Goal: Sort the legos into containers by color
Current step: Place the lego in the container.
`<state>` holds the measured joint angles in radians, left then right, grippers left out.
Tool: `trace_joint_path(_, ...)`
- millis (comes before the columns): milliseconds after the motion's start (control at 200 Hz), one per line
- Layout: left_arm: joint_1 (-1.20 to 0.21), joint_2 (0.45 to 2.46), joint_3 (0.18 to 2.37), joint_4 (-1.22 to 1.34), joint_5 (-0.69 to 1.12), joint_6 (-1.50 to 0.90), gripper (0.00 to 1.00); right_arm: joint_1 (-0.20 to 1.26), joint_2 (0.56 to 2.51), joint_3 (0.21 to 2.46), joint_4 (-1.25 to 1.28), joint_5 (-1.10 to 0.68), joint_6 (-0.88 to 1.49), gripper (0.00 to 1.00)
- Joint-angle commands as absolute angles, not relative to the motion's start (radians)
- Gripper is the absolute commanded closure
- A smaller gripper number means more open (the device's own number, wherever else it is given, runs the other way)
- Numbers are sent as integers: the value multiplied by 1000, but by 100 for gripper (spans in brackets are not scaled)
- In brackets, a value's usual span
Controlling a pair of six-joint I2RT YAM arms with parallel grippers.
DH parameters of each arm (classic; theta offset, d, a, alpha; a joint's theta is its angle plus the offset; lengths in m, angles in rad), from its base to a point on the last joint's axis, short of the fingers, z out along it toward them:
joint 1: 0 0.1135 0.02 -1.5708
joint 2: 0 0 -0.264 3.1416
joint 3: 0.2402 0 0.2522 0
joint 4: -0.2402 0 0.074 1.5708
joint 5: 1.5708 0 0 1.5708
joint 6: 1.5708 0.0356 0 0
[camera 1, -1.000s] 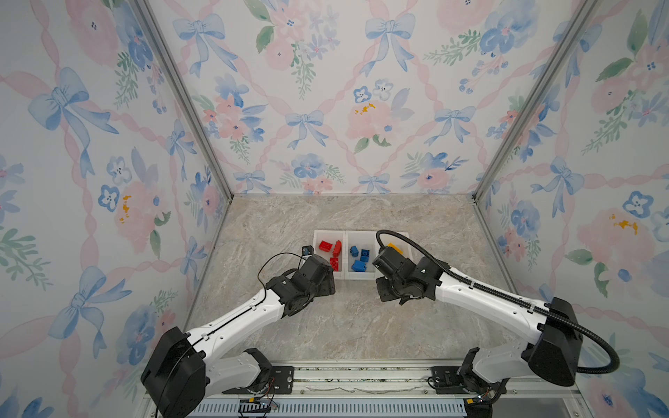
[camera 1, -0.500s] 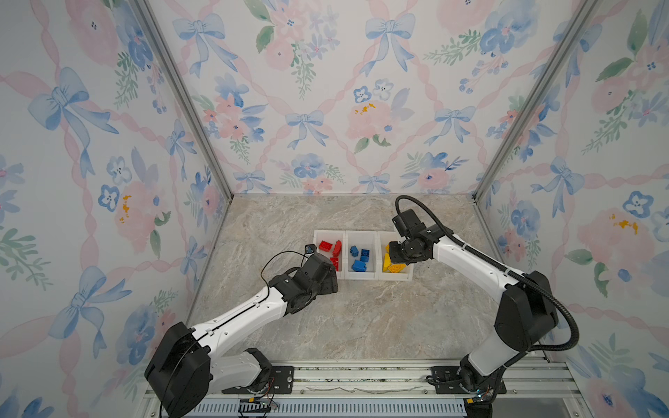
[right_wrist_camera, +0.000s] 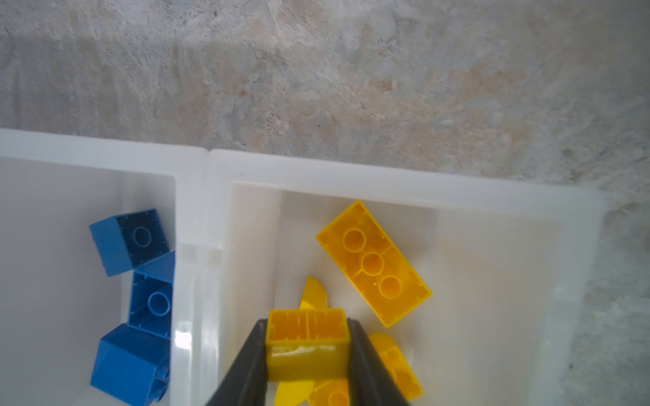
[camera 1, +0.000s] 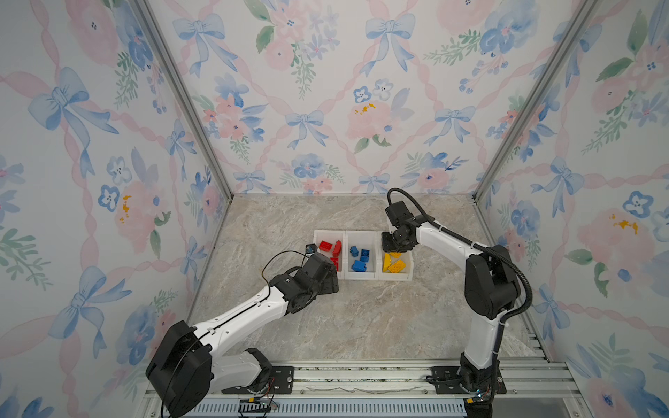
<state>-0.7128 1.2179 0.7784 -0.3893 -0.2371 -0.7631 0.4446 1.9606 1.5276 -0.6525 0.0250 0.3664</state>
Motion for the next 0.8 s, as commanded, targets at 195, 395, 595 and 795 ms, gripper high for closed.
trace_joint_path(195, -707, 1215, 805, -383, -240, -740, 13, 433, 1971, 1564, -652, 5, 347, 40)
trace_joint_path(395, -707, 1211, 813, -379, -282, -711, 11, 431, 1901, 1529, -662, 6, 337, 34)
trace_joint_path(595, -685, 1171, 793, -334, -388, -609, 2, 433, 1758, 1428, -669, 41, 308, 22)
trace_joint_path(795, -598, 1116, 733, -216, -393, -502, 2, 431, 1596, 1311, -657, 86, 256, 6)
